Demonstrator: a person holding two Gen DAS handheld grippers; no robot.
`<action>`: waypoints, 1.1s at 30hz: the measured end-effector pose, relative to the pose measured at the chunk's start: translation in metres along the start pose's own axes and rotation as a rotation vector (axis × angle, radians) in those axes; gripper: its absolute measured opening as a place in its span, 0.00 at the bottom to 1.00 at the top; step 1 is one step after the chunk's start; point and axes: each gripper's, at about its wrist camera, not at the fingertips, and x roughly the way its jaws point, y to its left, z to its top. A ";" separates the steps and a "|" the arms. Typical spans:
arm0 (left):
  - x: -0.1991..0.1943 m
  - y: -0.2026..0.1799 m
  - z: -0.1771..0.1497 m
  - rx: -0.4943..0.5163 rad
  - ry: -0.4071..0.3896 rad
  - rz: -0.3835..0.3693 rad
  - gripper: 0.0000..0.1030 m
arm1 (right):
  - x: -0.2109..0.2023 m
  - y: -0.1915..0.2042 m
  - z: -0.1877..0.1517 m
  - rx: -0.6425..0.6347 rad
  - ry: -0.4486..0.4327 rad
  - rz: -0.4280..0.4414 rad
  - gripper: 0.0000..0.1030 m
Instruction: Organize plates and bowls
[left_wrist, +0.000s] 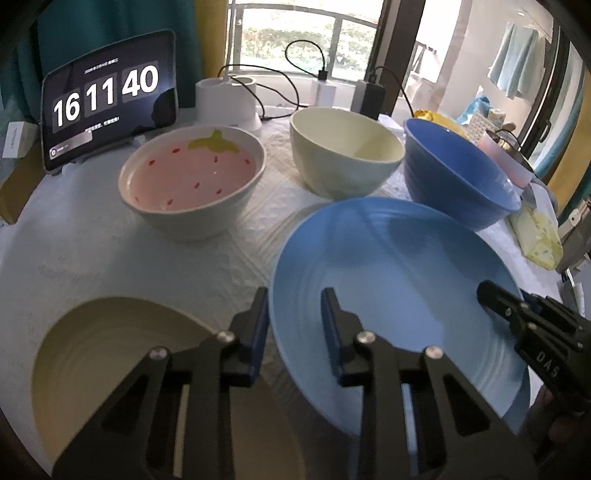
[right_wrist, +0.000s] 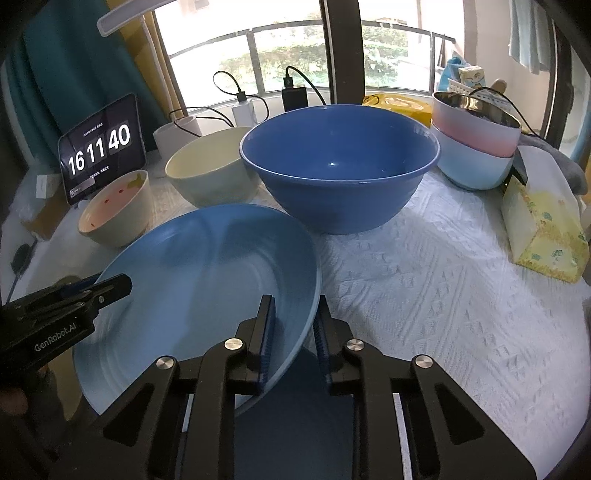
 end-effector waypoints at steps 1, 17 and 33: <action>0.000 0.000 0.000 -0.002 0.001 -0.001 0.27 | 0.000 0.000 0.000 0.001 0.000 0.001 0.22; -0.020 0.001 -0.005 -0.001 -0.033 -0.012 0.27 | -0.019 0.005 -0.001 0.006 -0.028 0.005 0.22; -0.047 -0.004 -0.019 0.021 -0.061 -0.030 0.27 | -0.048 0.007 -0.013 0.014 -0.065 -0.006 0.22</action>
